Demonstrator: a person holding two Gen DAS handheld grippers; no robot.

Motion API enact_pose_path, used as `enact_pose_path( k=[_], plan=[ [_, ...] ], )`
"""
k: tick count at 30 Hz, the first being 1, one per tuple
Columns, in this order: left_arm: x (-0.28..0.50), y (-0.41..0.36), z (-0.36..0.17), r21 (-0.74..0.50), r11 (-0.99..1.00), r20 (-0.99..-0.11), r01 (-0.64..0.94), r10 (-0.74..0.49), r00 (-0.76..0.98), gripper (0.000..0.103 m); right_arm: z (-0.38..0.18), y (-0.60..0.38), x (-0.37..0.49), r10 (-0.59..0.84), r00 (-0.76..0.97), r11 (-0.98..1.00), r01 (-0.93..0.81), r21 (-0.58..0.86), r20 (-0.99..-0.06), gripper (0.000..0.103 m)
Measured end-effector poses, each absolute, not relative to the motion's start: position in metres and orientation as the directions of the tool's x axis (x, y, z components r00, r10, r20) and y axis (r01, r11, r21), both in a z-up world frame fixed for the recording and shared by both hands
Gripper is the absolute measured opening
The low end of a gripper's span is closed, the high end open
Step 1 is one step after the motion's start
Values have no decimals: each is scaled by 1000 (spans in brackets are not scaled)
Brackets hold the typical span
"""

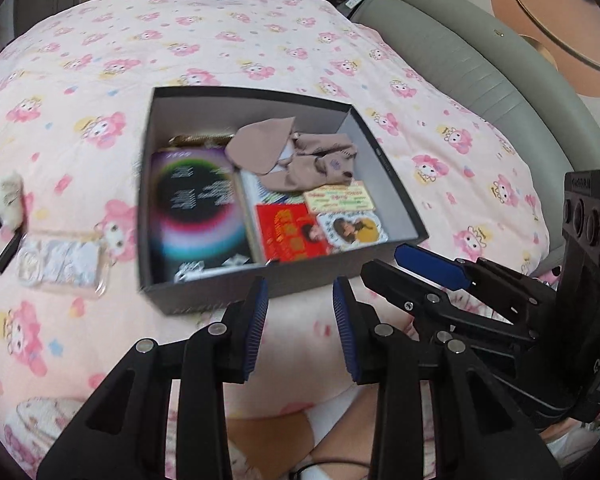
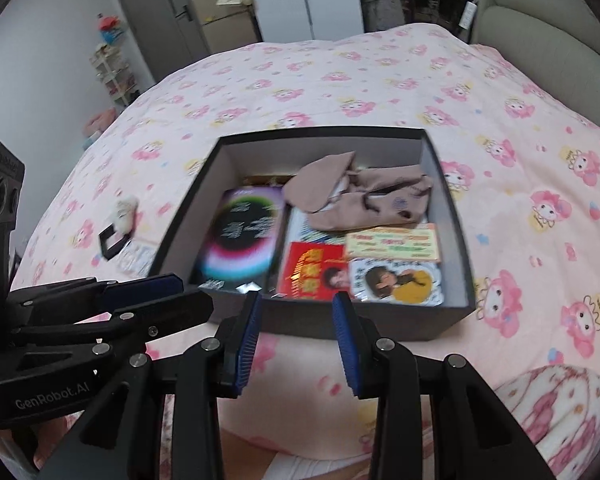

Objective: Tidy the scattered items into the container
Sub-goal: 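Move the left gripper to the clear printed phone case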

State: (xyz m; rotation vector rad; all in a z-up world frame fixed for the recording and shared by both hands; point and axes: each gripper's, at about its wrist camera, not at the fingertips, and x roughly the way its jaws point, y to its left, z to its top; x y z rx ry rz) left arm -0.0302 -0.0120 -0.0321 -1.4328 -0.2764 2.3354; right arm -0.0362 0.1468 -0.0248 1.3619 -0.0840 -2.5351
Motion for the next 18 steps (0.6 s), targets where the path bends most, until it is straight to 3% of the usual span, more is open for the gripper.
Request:
enact_pose_path(
  k=[18],
  plan=[
    [7,-134,-61,-399,-917,-831,16,354,-430,32,-46,23,-24,-335,-423,-902,401,158,-842,32]
  ],
)
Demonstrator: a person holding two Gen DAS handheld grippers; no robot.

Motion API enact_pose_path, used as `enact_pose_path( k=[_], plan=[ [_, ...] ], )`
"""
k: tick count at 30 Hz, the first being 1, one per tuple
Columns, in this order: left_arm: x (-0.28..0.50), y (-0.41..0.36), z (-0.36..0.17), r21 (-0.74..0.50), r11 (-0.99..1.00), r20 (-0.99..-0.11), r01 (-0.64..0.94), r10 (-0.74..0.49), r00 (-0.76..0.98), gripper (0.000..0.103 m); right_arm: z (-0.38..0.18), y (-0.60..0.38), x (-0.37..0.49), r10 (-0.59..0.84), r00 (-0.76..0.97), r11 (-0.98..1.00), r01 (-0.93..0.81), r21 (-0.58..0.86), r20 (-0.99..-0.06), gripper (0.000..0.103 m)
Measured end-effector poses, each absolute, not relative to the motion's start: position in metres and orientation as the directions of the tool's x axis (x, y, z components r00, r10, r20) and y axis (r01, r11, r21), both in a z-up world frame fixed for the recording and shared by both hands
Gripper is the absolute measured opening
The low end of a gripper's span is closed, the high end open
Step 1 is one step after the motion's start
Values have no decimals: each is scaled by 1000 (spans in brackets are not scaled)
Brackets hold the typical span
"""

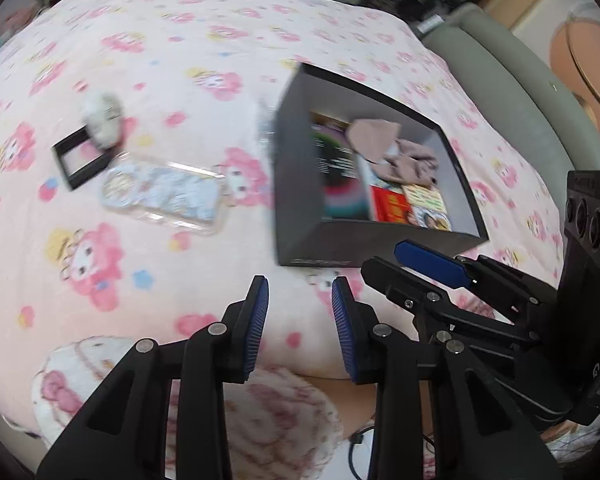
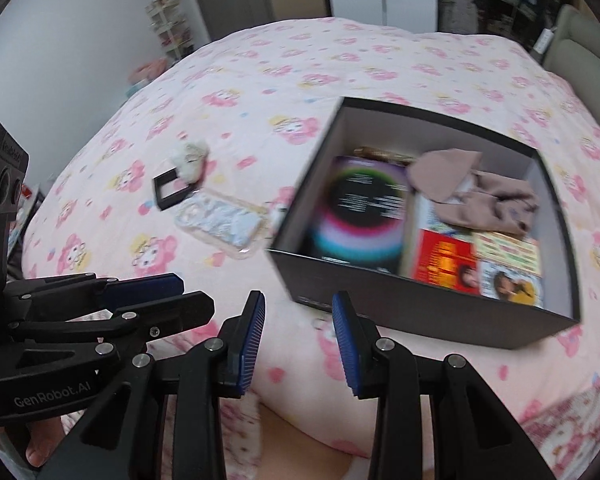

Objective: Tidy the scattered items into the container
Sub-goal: 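Move the left gripper to the clear printed phone case, then grasp the clear phone case with the left gripper and lift it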

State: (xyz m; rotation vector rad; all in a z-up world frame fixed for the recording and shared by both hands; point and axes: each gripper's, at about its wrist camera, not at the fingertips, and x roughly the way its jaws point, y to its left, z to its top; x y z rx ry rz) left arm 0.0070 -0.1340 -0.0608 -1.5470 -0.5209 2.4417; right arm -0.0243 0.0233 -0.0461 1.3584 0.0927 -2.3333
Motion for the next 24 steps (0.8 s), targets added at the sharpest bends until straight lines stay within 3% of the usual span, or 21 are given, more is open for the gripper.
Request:
enact_pose_path(
  k=[15,24],
  plan=[
    [-14,-243,-120,-464,-832,-853,303,327,-407,39,-96,-80,-63,-402,-222,-834,489,255,-888,32],
    [-88,-294,-151,-403,-856,-894,323,294,-338,45,-138,-115,-108,-386,-155,-870,389,303,-909,34]
  ],
)
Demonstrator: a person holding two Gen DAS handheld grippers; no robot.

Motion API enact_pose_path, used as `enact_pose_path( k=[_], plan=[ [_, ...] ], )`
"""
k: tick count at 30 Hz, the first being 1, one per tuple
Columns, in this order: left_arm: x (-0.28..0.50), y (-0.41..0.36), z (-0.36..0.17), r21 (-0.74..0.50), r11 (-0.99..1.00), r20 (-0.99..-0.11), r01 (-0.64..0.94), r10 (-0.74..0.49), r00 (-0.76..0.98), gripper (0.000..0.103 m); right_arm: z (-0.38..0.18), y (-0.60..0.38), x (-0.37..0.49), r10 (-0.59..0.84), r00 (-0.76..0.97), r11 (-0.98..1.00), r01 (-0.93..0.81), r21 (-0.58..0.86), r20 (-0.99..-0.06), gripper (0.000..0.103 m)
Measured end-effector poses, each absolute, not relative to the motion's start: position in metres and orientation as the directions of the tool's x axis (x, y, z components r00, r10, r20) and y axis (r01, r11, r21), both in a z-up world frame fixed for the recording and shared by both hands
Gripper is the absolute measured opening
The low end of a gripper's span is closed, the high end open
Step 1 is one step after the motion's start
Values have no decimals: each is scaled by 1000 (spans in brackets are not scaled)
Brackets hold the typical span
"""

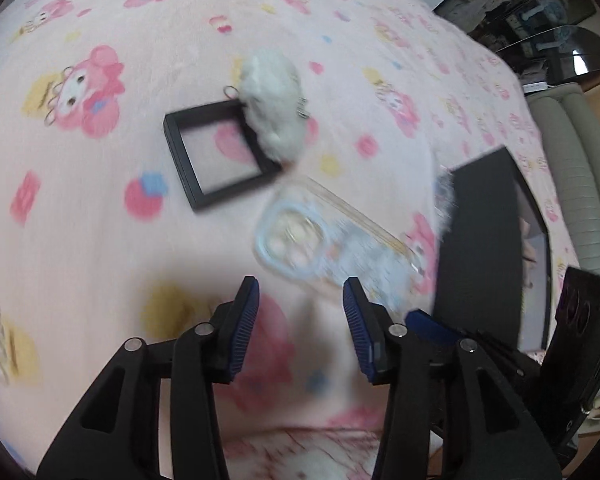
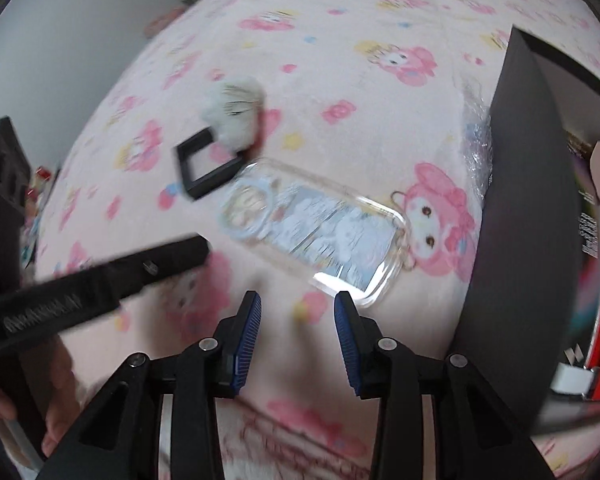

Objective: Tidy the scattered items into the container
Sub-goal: 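Grasp the clear phone case with the left gripper and lift it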

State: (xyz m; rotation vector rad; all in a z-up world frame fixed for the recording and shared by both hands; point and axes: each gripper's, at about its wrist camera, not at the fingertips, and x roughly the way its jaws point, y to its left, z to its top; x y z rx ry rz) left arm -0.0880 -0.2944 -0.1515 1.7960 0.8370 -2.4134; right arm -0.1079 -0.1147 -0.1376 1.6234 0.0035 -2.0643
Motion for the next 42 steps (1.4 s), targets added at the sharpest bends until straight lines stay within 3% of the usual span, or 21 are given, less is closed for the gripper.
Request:
enact_pose_path(
  k=[10,11,13,15,17,25,29,33,36,38,42],
  plan=[
    [-134,-306,-205,-444,-837,-892,320,379,-247,58,-168,-121,-128,-372,-148,-887,347,304,-916,44],
    [-134,-304,-204,-450,-838,-889,308,385,-249,47,-169,-121,-129,-374,-149,-886,349,305,-915,46],
    [-130,-303,-197,-461,-840,-880,287,390,-273,42,-172,-120,-130,-390,-133,-878,353,324,-911,50],
    [-120,-305,-187,-479,-833,-865,277,394,-310,29,-172,-120,-131,-400,-124,-872,357,335,-908,51],
    [-105,-314,-180,-542,-789,-827,288,441,-349,26,-170,-120,-130,-400,-121,-868,368,333,-908,51],
    [-26,-357,-170,-507,-753,-847,420,346,-404,27,-150,-115,-112,-417,-156,-864,374,338,-895,51],
    [-10,-373,-181,-503,-724,-855,471,339,-393,37,-167,-121,-110,-387,-94,-861,392,323,-917,53],
    [-22,-370,-190,-507,-724,-853,468,342,-395,38,-188,-128,-110,-426,-11,-843,368,393,-904,57],
    [-31,-352,-190,-485,-749,-866,453,337,-370,38,-189,-130,-108,-480,11,-810,378,448,-877,55],
    [-29,-338,-178,-430,-792,-889,433,287,-358,39,-182,-126,-105,-497,2,-801,384,460,-868,46],
    [-15,-318,-153,-474,-790,-861,388,323,-394,40,-156,-102,-99,-514,-69,-803,388,452,-855,40]
  ],
)
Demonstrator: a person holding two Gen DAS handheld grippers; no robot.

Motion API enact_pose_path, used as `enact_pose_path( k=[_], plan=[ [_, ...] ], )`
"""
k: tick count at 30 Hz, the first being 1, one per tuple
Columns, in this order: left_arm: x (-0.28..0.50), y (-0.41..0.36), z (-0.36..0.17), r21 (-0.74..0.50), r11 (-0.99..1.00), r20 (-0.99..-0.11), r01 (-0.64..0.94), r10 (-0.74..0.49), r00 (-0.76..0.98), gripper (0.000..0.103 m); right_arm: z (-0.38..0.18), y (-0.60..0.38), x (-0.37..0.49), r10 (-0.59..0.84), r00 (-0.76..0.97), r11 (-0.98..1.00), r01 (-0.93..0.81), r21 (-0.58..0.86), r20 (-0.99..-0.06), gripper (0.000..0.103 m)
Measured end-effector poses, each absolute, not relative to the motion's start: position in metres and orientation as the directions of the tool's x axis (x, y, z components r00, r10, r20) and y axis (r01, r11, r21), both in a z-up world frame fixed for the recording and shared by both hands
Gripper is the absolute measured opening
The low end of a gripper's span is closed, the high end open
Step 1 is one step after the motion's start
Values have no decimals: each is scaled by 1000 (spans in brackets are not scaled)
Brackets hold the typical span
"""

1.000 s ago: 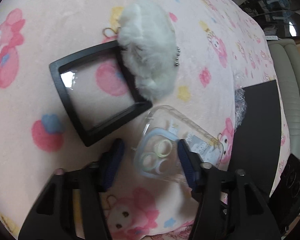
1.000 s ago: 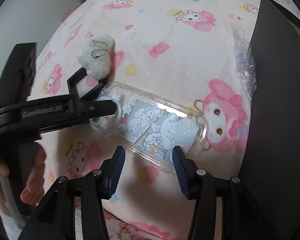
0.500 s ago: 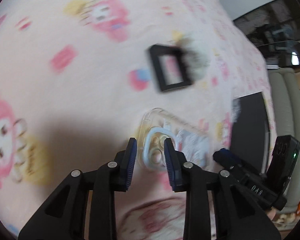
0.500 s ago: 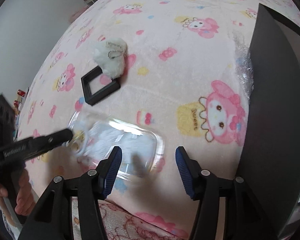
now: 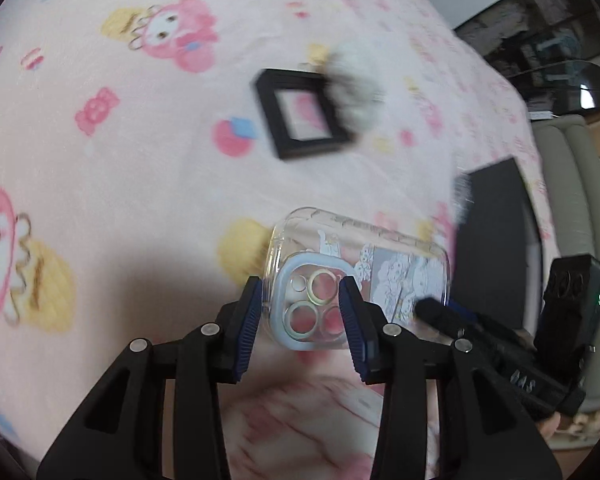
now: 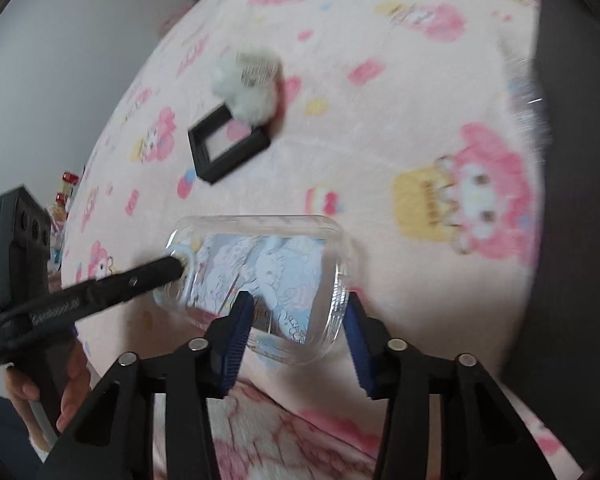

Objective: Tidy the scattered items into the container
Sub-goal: 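Grasp the clear phone case with the left gripper and lift it, then carry the phone case into the black box and lower it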

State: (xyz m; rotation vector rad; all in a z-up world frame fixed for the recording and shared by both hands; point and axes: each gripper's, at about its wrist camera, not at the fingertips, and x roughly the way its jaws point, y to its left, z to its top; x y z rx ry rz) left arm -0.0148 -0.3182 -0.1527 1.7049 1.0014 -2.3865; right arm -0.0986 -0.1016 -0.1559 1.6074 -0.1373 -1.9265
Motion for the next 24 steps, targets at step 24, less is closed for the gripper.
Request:
enact_pose_path(
  k=[24],
  plan=[
    [-120,-44,-65,-562,-827,-754,-14,519,-402,39,-33,163,-110,-437,-444,-897,286,339,-783,37]
  ],
)
